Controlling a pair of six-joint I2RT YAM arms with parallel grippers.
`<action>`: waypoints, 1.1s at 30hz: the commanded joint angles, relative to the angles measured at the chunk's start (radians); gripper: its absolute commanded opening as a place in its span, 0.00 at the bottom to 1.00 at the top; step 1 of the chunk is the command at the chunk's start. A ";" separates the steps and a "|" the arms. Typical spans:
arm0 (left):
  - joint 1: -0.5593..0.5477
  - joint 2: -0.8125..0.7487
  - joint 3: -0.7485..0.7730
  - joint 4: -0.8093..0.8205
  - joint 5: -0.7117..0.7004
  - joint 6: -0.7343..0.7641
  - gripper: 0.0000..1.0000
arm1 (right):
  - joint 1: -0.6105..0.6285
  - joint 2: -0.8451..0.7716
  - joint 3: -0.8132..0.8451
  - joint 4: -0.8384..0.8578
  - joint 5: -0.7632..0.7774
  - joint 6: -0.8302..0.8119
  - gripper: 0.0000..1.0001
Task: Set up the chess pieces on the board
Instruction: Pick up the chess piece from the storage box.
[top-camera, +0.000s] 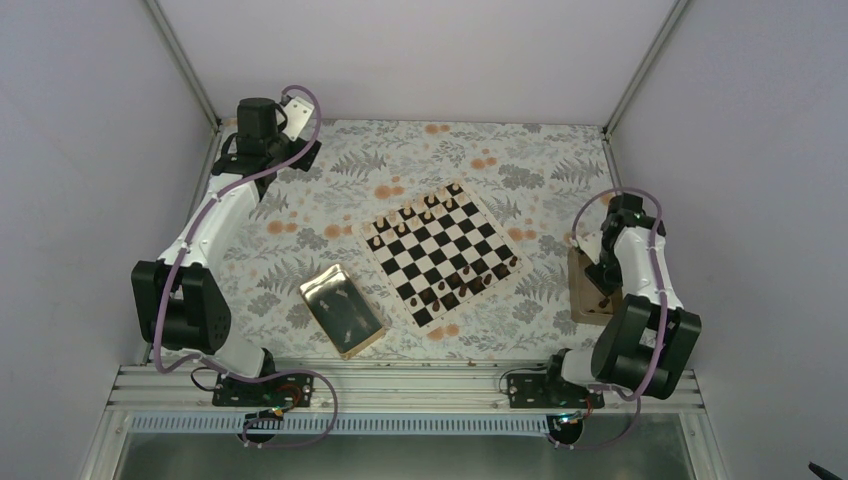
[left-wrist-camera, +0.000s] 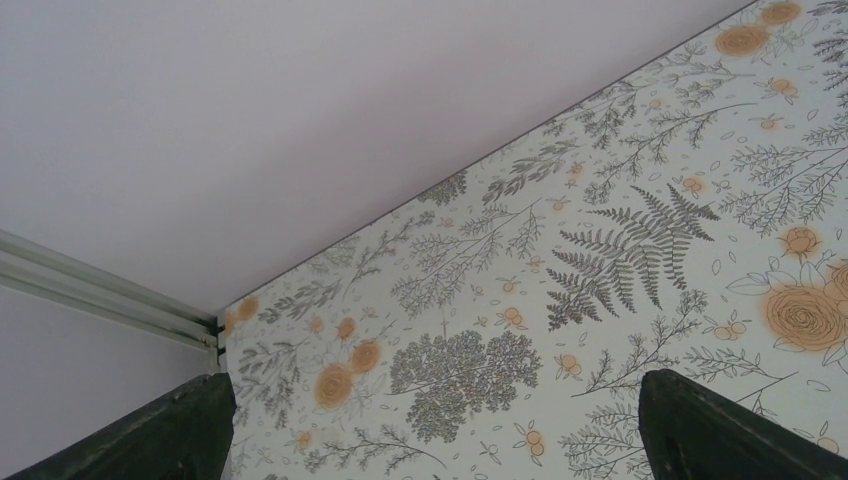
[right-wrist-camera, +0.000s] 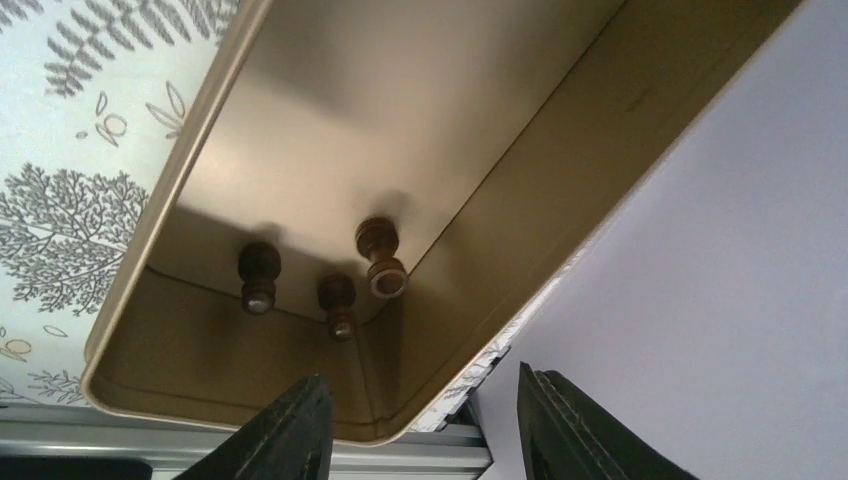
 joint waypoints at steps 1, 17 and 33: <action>-0.006 0.004 -0.002 0.004 0.001 -0.004 1.00 | -0.024 0.009 -0.042 -0.008 0.024 -0.049 0.49; -0.012 0.060 -0.004 0.021 -0.032 -0.011 1.00 | -0.019 0.162 -0.094 0.028 0.067 -0.084 0.46; -0.013 0.066 -0.009 0.023 -0.045 -0.006 1.00 | -0.003 0.236 -0.043 0.009 0.131 -0.135 0.46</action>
